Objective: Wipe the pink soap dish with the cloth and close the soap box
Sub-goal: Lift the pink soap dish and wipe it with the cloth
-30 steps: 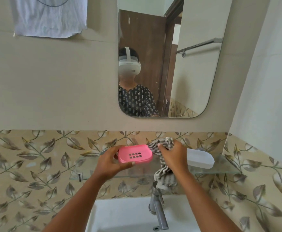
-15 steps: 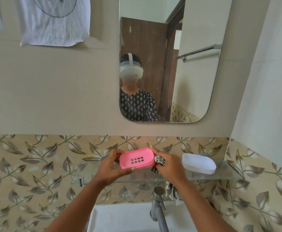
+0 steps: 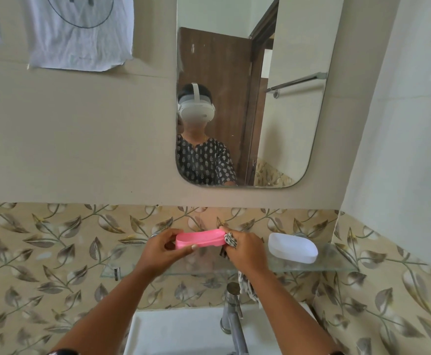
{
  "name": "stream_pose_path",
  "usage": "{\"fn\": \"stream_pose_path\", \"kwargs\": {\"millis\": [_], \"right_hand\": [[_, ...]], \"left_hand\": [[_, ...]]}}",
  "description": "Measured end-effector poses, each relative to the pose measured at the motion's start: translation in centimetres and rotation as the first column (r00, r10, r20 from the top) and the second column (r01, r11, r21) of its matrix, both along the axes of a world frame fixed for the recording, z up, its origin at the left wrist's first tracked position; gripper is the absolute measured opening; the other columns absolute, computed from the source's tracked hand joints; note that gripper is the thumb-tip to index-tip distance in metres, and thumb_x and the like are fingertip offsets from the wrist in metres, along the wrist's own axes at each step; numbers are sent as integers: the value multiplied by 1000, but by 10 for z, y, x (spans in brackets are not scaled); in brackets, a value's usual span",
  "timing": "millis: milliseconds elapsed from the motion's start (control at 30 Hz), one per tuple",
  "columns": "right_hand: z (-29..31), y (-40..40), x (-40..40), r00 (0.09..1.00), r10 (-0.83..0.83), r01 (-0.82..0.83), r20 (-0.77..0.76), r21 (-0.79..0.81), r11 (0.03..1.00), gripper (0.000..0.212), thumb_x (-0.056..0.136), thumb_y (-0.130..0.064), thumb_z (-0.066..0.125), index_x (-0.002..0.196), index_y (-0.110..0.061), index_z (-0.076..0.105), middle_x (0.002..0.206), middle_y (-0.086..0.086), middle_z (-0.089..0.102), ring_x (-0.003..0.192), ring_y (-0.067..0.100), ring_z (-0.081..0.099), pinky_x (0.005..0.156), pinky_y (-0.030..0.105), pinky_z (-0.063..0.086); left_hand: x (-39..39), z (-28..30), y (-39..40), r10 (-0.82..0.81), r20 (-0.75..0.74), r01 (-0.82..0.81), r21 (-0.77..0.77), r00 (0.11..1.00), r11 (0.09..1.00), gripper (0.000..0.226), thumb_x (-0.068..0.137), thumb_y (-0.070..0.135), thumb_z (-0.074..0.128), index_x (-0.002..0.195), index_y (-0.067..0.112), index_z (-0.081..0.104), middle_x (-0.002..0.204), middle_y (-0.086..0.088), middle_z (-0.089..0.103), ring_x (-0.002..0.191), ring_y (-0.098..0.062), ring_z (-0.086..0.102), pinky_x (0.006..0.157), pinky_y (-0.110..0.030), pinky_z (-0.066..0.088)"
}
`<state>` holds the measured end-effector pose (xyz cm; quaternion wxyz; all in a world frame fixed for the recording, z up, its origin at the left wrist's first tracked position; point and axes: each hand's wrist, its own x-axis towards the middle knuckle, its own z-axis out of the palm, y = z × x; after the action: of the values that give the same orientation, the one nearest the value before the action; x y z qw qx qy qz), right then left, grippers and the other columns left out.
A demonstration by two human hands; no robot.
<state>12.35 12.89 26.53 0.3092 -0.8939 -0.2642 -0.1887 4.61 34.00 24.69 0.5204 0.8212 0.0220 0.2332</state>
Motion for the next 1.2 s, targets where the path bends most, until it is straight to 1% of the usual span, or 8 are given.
{"fn": "stream_pose_path", "kwargs": {"millis": [200, 300, 367, 500, 633, 800, 933, 1200], "right_hand": [[8, 0, 3, 995, -8, 9, -103, 1, 1000, 36, 85, -28, 63, 120, -35, 63, 90, 3, 73, 79, 22, 65, 66, 32, 52], [15, -1, 5, 991, -19, 21, -136, 16, 1000, 28, 83, -28, 64, 111, -29, 70, 87, 4, 74, 79, 23, 66, 66, 31, 51], [16, -2, 5, 986, -20, 24, -164, 22, 999, 19, 84, -29, 65, 100, -20, 72, 82, 4, 72, 76, 23, 65, 66, 32, 51], [17, -6, 2, 978, -10, 18, -207, 36, 999, 21, 88, -36, 63, 91, -16, 67, 75, -4, 60, 72, 18, 57, 61, 27, 40], [22, -8, 7, 959, -25, 41, -282, 50, 998, 36, 87, -42, 63, 63, -19, 48, 59, -6, 47, 54, 11, 45, 50, 25, 30], [24, -11, 12, 934, 39, -5, -356, 97, 995, 36, 84, -43, 64, 80, -8, 62, 66, 2, 58, 57, 16, 52, 57, 29, 38], [28, -14, 12, 913, 92, -28, -398, 164, 986, 30, 84, -38, 67, 65, -19, 53, 61, -2, 53, 57, 15, 49, 57, 29, 36], [30, -17, 14, 865, 160, -47, -476, 239, 970, 27, 83, -35, 69, 69, -18, 53, 66, -4, 54, 61, 13, 51, 59, 28, 39]], "left_hand": [[0, 10, -7, 80, -67, -75, 77, 995, 994, 66, 61, 59, 74, 109, 15, 66, 84, -2, 72, 75, -13, 70, 59, -16, 50], [2, 17, -15, 90, -76, -91, -8, 993, 996, 58, 66, 57, 71, 105, 15, 63, 84, -4, 72, 72, -15, 69, 54, -16, 49], [2, 20, -21, 110, -77, -115, -54, 991, 992, 49, 75, 54, 66, 103, 15, 56, 85, -7, 71, 70, -18, 67, 54, -22, 51], [0, 20, -22, 128, -55, -132, -93, 990, 987, 53, 77, 64, 45, 98, 16, 52, 88, -8, 69, 77, -23, 69, 73, -43, 59], [0, 23, -22, 94, -42, -98, -127, 995, 987, 27, 92, 42, 49, 104, 18, 52, 92, -6, 69, 77, -17, 70, 74, -41, 58], [0, 25, -25, 75, -27, -79, -190, 997, 979, 15, 93, 7, 56, 108, 11, 55, 92, -9, 72, 81, -17, 71, 74, -35, 58], [2, 22, -20, 76, -2, -74, -255, 997, 964, 13, 93, 11, 56, 105, 7, 58, 98, -15, 70, 84, -25, 71, 77, -38, 59], [0, 21, -14, -132, -17, 112, -437, 991, 893, 27, 93, 7, 54, 118, 12, 64, 101, -21, 72, 88, -30, 70, 78, -34, 60]]}}
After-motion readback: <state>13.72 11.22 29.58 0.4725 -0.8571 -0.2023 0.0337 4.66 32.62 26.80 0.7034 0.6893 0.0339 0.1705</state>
